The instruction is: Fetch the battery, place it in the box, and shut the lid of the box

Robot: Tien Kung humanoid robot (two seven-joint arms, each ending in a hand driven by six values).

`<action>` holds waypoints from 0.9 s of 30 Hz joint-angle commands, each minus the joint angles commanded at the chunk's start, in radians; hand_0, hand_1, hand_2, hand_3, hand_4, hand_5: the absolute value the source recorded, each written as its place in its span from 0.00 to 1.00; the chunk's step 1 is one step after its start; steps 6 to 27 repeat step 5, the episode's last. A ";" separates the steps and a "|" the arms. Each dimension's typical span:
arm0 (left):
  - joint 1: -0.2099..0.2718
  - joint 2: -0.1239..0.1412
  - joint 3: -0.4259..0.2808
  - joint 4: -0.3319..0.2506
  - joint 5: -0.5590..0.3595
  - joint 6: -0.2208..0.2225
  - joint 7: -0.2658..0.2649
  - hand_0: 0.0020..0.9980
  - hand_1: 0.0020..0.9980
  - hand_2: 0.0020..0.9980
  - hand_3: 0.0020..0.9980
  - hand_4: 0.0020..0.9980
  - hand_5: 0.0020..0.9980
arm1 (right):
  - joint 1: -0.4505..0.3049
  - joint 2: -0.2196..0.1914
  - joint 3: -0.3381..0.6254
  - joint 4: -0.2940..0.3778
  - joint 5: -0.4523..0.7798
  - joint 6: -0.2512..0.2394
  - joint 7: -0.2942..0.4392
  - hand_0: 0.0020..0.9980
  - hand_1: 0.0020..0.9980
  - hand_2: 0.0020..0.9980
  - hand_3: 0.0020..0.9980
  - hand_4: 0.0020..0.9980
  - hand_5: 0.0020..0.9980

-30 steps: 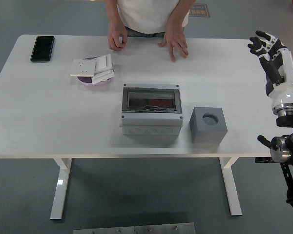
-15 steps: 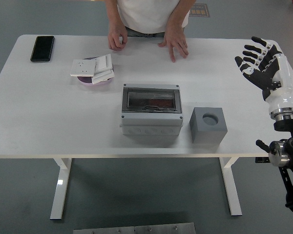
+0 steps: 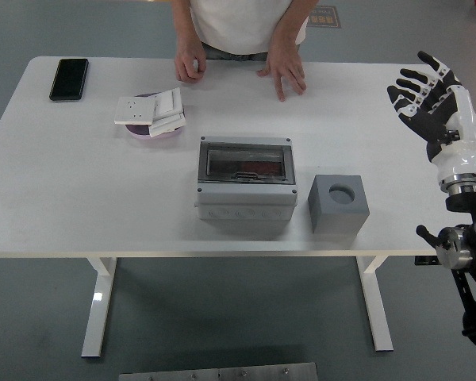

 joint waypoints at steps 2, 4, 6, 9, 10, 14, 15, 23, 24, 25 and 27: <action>0.001 0.000 0.000 0.000 0.000 0.000 0.000 0.61 0.73 0.60 0.59 0.45 0.00 | 0.000 0.002 0.001 -0.004 0.018 0.003 0.008 0.67 0.65 0.64 0.78 0.82 0.04; 0.001 0.000 -0.001 0.000 0.000 0.001 0.001 0.61 0.73 0.60 0.59 0.45 0.00 | -0.001 0.002 0.000 -0.007 0.037 0.006 0.014 0.67 0.65 0.64 0.78 0.82 0.04; 0.001 0.000 -0.001 0.000 0.000 0.001 0.001 0.61 0.73 0.60 0.59 0.45 0.00 | -0.001 0.003 0.000 -0.010 0.053 0.010 0.017 0.67 0.65 0.64 0.78 0.82 0.04; 0.001 0.000 -0.001 0.000 0.000 0.001 0.001 0.61 0.73 0.60 0.59 0.45 0.00 | -0.001 0.003 0.000 -0.010 0.053 0.010 0.017 0.67 0.65 0.64 0.78 0.82 0.04; 0.001 0.000 -0.001 0.000 0.000 0.001 0.001 0.61 0.73 0.60 0.59 0.45 0.00 | -0.001 0.003 0.000 -0.010 0.053 0.010 0.017 0.67 0.65 0.64 0.78 0.82 0.04; 0.001 0.000 -0.001 0.000 0.000 0.001 0.001 0.61 0.73 0.60 0.59 0.45 0.00 | -0.001 0.003 0.000 -0.010 0.053 0.010 0.017 0.67 0.65 0.64 0.78 0.82 0.04; 0.001 0.000 -0.001 0.000 0.000 0.001 0.001 0.61 0.73 0.60 0.59 0.45 0.00 | -0.001 0.003 0.000 -0.010 0.053 0.010 0.017 0.67 0.65 0.64 0.78 0.82 0.04; 0.001 0.000 -0.001 0.000 0.000 0.001 0.001 0.61 0.73 0.60 0.59 0.45 0.00 | -0.001 0.003 0.000 -0.010 0.053 0.010 0.017 0.67 0.65 0.64 0.78 0.82 0.04; 0.001 0.000 -0.001 0.000 0.000 0.001 0.001 0.61 0.73 0.60 0.59 0.45 0.00 | -0.001 0.003 0.000 -0.010 0.053 0.010 0.017 0.67 0.65 0.64 0.78 0.82 0.04; 0.001 0.000 -0.001 0.000 0.000 0.001 0.001 0.61 0.73 0.60 0.59 0.45 0.00 | -0.001 0.003 0.000 -0.010 0.053 0.010 0.017 0.67 0.65 0.64 0.78 0.82 0.04; 0.001 0.000 -0.001 0.000 0.000 0.001 0.001 0.61 0.73 0.60 0.59 0.45 0.00 | -0.001 0.003 0.000 -0.010 0.053 0.010 0.017 0.67 0.65 0.64 0.78 0.82 0.04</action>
